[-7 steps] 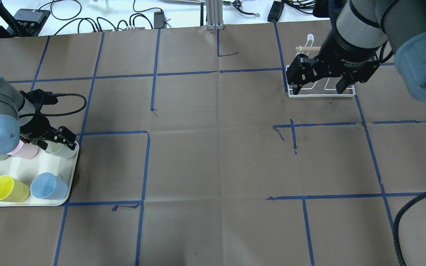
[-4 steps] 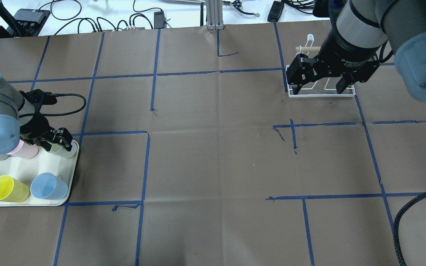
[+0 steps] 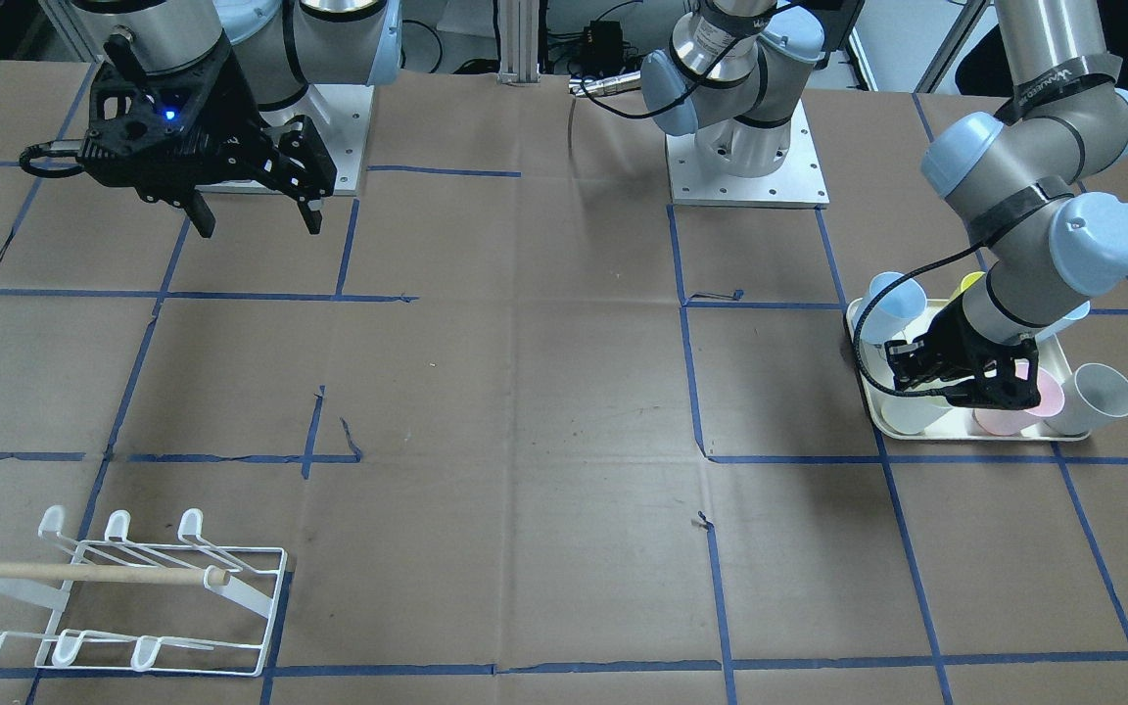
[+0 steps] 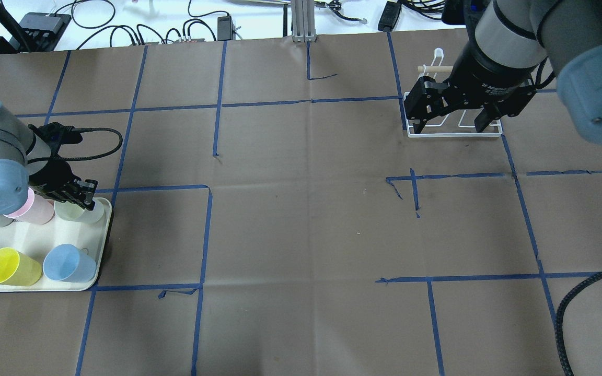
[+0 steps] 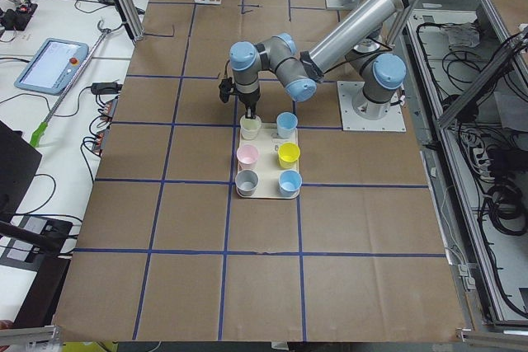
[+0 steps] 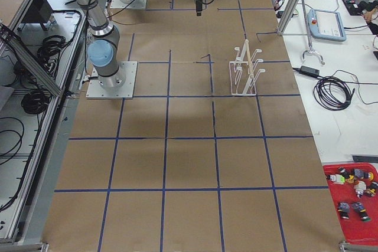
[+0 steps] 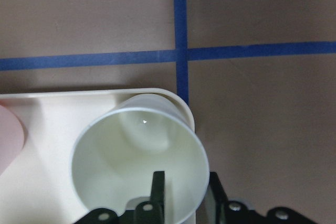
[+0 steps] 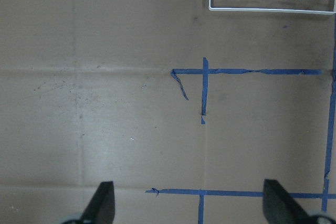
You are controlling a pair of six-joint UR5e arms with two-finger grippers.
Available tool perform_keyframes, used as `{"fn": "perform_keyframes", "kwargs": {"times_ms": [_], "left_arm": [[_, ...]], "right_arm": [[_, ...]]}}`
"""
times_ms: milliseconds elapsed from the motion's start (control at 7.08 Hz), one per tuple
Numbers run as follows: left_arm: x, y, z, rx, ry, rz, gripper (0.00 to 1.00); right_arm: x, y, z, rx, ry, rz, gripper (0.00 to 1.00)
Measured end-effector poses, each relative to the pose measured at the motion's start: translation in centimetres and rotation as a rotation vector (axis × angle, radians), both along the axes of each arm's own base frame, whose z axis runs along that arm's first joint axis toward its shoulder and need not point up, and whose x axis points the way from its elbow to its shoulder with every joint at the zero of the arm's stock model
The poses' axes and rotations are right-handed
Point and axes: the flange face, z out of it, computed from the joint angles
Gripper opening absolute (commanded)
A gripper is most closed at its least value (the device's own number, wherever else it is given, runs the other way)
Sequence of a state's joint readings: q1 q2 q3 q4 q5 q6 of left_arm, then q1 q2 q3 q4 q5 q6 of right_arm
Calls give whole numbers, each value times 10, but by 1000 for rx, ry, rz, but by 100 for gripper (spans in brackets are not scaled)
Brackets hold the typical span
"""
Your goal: Transfer IKEA cup to right arm and place on rack
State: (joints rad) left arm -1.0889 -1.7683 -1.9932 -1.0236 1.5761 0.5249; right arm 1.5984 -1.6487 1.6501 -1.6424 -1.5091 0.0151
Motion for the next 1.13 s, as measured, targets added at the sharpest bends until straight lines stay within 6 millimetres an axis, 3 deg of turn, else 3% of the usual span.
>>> {"fn": "perform_keyframes", "kwargs": {"times_ms": [282, 565, 847, 1130], "left_arm": [[0, -20, 33, -52, 20, 4, 0], [-3, -48, 100, -44, 30, -15, 0], [-24, -71, 180, -26, 43, -37, 0], [-59, -84, 223, -75, 98, -87, 0]], "right_arm": [[0, -1, 0, -7, -2, -3, 100], [1, -5, 2, -33, -6, -9, 100], [1, -18, 14, -163, -16, -27, 99], [5, -40, 23, -312, -81, -158, 99]]}}
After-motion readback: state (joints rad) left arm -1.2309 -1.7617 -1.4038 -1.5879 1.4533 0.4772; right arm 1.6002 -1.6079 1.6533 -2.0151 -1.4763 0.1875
